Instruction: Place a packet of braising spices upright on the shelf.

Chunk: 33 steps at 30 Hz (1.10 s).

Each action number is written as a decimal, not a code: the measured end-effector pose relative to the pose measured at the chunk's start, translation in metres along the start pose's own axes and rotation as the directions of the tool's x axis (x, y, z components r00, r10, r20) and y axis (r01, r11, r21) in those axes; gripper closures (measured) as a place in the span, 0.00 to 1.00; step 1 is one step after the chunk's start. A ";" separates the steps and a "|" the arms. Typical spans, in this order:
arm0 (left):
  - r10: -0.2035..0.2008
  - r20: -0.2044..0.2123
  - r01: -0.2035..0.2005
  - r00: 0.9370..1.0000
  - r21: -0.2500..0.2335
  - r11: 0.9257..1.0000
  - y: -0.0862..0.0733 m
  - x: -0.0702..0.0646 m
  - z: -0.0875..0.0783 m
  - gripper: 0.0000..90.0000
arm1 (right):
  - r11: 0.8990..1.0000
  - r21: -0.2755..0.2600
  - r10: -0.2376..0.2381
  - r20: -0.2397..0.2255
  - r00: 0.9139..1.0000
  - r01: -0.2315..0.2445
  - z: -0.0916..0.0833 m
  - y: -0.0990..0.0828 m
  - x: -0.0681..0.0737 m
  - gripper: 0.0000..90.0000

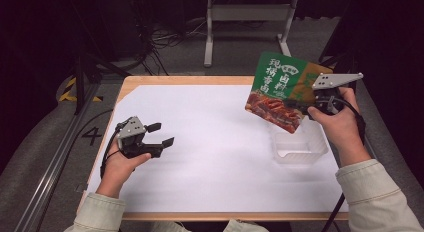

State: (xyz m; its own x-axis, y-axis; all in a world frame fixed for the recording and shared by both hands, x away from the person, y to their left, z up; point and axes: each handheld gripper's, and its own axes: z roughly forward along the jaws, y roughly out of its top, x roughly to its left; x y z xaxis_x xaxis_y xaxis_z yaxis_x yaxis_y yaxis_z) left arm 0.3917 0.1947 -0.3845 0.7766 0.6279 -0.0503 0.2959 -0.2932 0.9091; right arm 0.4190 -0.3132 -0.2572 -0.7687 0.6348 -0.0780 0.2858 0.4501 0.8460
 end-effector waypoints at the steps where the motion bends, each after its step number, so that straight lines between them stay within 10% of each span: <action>1: 0.010 -0.004 -0.010 1.000 0.000 1.000 0.000 0.001 -0.001 0.30 | 1.000 -0.001 0.000 0.005 1.000 0.000 -0.001 0.000 -0.002 1.00; 33: -0.030 -0.023 0.031 0.999 0.016 0.999 -0.005 0.005 -0.002 0.28 | 1.000 0.007 -0.007 0.116 0.993 0.006 -0.009 -0.024 -0.048 1.00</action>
State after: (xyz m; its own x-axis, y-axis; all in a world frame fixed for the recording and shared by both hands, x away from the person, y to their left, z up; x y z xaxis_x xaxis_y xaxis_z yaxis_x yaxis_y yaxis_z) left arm 0.3935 0.2006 -0.3885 0.7542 0.6530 -0.0683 0.3284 -0.2851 0.9005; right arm 0.4436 -0.3606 -0.2691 -0.6990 0.7004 -0.1442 0.2856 0.4583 0.8416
